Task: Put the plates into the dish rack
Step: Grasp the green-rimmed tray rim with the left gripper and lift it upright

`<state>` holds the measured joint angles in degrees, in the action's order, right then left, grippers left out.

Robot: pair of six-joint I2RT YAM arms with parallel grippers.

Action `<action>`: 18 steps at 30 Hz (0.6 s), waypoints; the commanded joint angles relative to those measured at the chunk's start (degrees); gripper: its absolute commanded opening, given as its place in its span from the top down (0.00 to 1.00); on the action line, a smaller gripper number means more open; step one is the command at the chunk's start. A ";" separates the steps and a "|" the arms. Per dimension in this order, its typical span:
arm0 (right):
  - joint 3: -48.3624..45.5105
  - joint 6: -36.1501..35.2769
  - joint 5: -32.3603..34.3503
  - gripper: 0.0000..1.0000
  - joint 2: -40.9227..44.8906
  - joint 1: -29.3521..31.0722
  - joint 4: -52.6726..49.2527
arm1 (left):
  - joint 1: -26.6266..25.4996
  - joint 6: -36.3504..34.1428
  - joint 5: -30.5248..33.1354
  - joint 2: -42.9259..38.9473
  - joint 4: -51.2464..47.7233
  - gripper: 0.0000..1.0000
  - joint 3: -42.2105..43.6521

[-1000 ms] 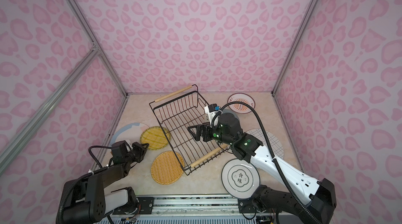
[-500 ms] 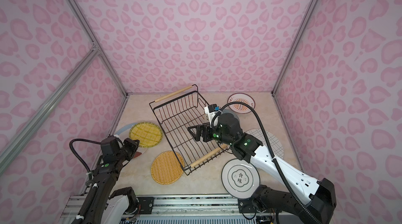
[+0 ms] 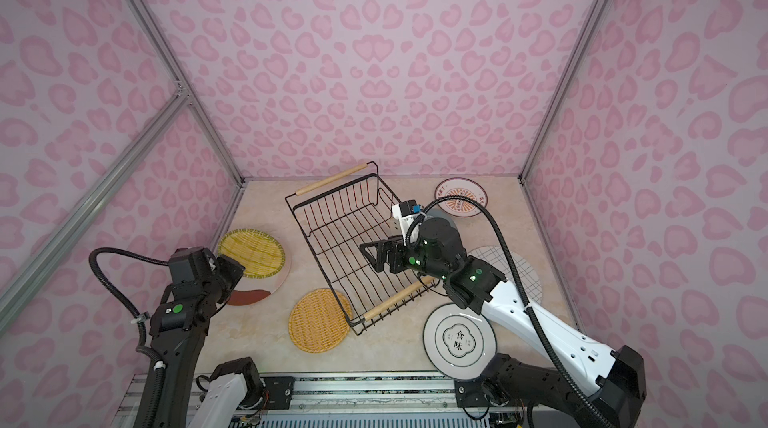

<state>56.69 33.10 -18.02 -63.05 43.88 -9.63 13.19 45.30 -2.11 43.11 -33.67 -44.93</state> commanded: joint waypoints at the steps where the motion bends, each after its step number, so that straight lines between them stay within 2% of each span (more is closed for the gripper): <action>1: -0.68 -1.12 -0.15 0.02 0.71 0.08 -0.39 | 0.67 -2.44 2.30 1.01 0.45 0.96 -7.34; 5: -0.66 -2.23 0.06 0.02 1.26 0.07 -1.14 | 1.23 -2.98 1.17 3.93 0.59 0.96 -17.23; 8: 0.39 -3.03 0.19 0.02 1.42 -0.18 -1.86 | 1.26 -2.94 -2.31 7.30 1.57 0.96 -23.83; 12: 2.04 -2.83 -1.55 0.02 1.28 -0.77 -0.93 | 0.69 -2.42 -11.51 12.10 4.32 0.96 -31.23; 14: 2.83 -2.41 -2.99 0.02 0.63 -0.80 0.36 | -1.41 -2.11 -15.40 13.32 7.06 0.96 -33.99; 18: 6.47 -1.84 -6.61 0.02 -1.40 -3.26 1.41 | -6.23 0.49 -27.58 16.03 17.67 0.96 -34.66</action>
<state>61.41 30.83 -20.95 -63.48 42.09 -10.74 9.04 43.68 -17.23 57.71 -28.14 -78.70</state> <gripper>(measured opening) 0.980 0.096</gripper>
